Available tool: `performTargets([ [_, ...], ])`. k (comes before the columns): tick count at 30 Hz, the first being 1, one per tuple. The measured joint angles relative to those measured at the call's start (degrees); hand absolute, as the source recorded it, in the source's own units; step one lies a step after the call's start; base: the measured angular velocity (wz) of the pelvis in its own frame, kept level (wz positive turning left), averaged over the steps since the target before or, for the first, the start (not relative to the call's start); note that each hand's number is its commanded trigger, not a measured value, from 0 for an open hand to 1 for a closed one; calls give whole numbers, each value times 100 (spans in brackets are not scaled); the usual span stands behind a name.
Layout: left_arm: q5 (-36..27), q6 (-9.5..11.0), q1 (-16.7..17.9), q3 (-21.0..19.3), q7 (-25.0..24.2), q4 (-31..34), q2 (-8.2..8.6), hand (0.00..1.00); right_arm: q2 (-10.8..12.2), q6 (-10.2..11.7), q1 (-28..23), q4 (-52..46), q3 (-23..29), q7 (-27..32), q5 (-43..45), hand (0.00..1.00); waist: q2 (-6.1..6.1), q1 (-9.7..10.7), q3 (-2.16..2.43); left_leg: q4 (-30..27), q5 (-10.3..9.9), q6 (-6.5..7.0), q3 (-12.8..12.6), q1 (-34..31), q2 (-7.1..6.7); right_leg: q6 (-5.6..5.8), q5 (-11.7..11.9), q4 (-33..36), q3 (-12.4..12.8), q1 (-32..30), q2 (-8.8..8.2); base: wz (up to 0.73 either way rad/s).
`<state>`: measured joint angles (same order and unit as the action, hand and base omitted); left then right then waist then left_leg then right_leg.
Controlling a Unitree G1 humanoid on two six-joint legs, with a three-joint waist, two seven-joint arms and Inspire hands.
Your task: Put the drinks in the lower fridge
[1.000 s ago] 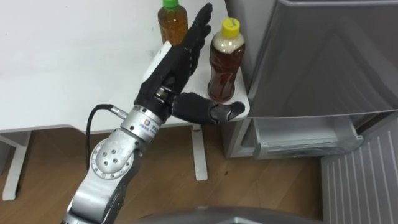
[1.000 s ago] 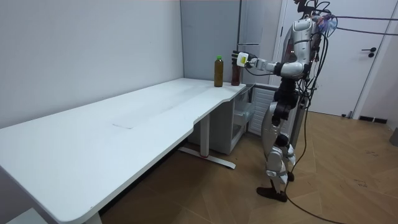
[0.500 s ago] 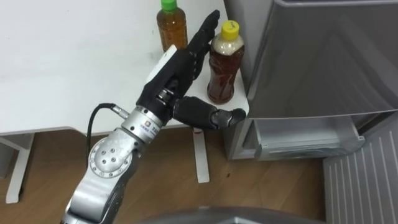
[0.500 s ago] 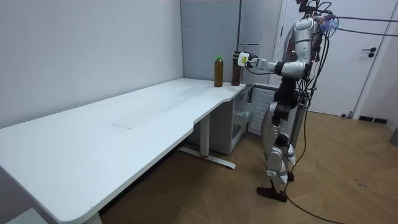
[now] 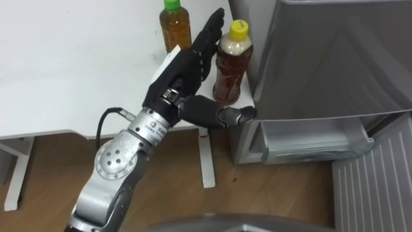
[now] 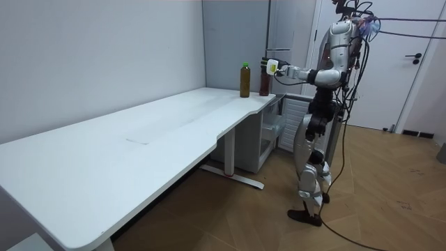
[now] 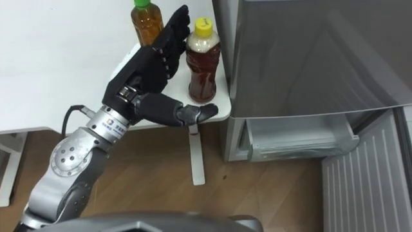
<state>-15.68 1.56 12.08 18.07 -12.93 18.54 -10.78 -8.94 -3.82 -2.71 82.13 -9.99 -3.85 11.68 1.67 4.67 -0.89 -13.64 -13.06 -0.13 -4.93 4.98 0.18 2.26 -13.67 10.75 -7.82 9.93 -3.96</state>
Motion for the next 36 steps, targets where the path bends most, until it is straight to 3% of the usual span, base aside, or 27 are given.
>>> performTargets([
  [6, -41, -39, -41, -10, 24, -13, 22, 0, 62, -90, -79, -258, 1, -53, 137, 0, 63, 11, -34, 12, 0, 0, -41, 20, 2, 0, 1, -6, 37, -7, 0, -2],
  [14, -41, -155, -432, -140, 67, -553, 324, 0, 79, -217, -120, -415, 12, -117, 489, 0, 13, 21, -4, 10, 0, 0, -110, 60, 16, -19, 12, 7, 82, 2, 2, -4],
  [32, 173, -251, -557, -256, 126, -706, 310, 0, 82, -324, -131, -431, 118, -125, 618, 0, 10, 148, 0, -7, 0, 0, -143, 78, 35, -21, 12, 100, 153, 8, 16, -1],
  [36, 181, -254, -790, -279, 136, -1018, 312, 0, 81, -332, -130, -424, 117, -135, 607, 0, -1, 141, -1, -5, 0, 0, -155, 124, 36, -21, 13, 100, 172, 15, 16, -1],
])
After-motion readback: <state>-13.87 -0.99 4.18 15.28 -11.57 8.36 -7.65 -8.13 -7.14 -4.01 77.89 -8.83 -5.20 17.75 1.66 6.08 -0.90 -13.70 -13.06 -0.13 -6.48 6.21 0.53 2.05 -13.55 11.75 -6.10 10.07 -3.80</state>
